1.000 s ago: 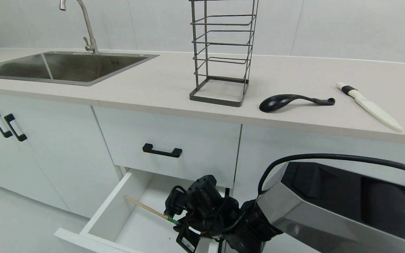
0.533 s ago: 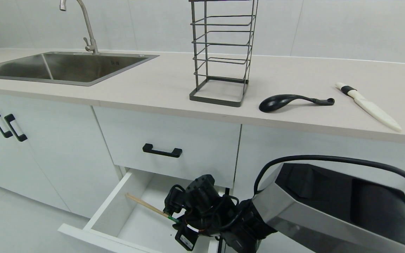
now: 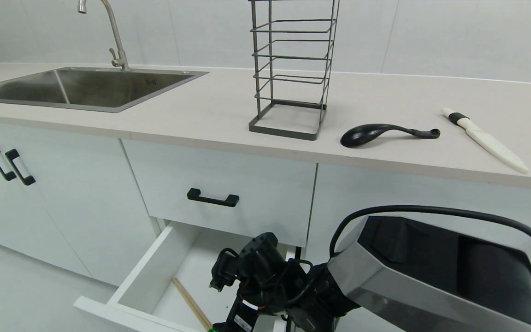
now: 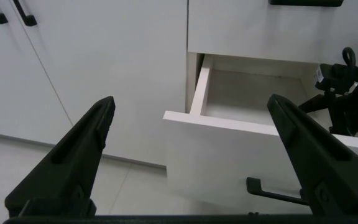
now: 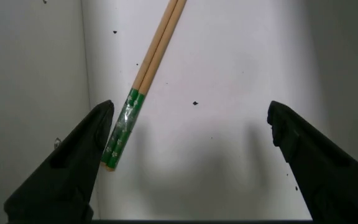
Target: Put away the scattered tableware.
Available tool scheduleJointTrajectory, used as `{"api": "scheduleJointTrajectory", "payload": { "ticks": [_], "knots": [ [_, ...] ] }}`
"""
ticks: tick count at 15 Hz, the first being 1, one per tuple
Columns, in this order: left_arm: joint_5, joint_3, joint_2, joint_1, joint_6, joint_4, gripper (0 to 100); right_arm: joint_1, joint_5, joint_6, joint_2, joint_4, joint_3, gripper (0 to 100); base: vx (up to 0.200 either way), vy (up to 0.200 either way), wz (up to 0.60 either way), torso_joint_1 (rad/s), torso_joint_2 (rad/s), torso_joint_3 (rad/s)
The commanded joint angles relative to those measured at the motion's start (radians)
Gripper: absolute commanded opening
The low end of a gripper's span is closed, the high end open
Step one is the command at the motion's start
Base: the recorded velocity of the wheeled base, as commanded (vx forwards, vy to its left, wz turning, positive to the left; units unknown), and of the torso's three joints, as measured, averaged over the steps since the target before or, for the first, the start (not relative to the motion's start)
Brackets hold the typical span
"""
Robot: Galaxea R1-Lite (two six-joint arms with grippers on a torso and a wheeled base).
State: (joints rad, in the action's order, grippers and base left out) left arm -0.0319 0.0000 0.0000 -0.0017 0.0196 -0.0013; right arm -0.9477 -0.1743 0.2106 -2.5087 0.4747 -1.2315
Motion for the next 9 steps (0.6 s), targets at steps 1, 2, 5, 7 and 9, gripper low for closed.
{"api": "scheduleJointTrajectory", "payload": {
  "ticks": [1, 2, 5, 7, 9],
  "knots": [
    [0.0, 0.0, 0.0, 0.0, 0.0, 0.0, 100, -0.014, -0.001, 0.0, 0.045, 0.007, -0.002, 100, 0.0, 0.0, 0.0, 0.0, 0.0, 0.0],
    [0.0, 0.0, 0.0, 0.0, 0.0, 0.0, 100, -0.017, -0.001, -0.002, 0.077, 0.005, 0.001, 100, 0.0, 0.0, 0.0, 0.0, 0.0, 0.0],
    [0.0, 0.0, 0.0, 0.0, 0.0, 0.0, 100, -0.025, 0.001, -0.005, 0.117, 0.005, 0.01, 100, 0.0, 0.0, 0.0, 0.0, 0.0, 0.0],
    [0.0, 0.0, 0.0, 0.0, 0.0, 0.0, 100, -0.036, 0.001, -0.005, 0.143, 0.005, 0.02, 100, 0.0, 0.0, 0.0, 0.0, 0.0, 0.0],
    [0.0, 0.0, 0.0, 0.0, 0.0, 0.0, 100, -0.04, 0.001, -0.005, 0.176, 0.005, 0.021, 100, 0.0, 0.0, 0.0, 0.0, 0.0, 0.0]
  ]
}}
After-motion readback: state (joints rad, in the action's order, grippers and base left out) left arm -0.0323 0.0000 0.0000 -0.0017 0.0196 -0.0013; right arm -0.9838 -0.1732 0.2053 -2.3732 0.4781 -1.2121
